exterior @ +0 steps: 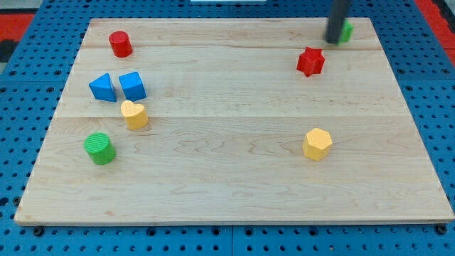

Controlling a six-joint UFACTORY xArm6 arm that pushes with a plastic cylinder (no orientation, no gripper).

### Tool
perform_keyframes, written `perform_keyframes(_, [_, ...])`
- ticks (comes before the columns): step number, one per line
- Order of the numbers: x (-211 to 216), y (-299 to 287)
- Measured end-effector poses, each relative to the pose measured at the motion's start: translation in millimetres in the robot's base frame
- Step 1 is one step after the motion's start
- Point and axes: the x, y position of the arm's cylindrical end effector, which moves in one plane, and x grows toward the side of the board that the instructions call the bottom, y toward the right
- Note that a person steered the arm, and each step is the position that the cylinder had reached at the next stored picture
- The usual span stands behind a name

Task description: Push the green star towards the top of the red star

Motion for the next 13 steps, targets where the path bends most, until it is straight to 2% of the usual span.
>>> perform_keyframes(1, [80,24])
perform_keyframes(2, [123,81])
perform_keyframes(3, [43,64])
perform_keyframes(4, [24,21])
perform_keyframes(5, [9,64])
perform_keyframes(6, [-26,63])
perform_keyframes(7, [-17,-27])
perform_keyframes(8, [-13,-13])
perform_keyframes(9, [-38,30])
perform_keyframes(10, [-47,-25])
perform_keyframes(11, [-32,-43])
perform_keyframes(12, [20,14])
perform_keyframes(13, [103,13])
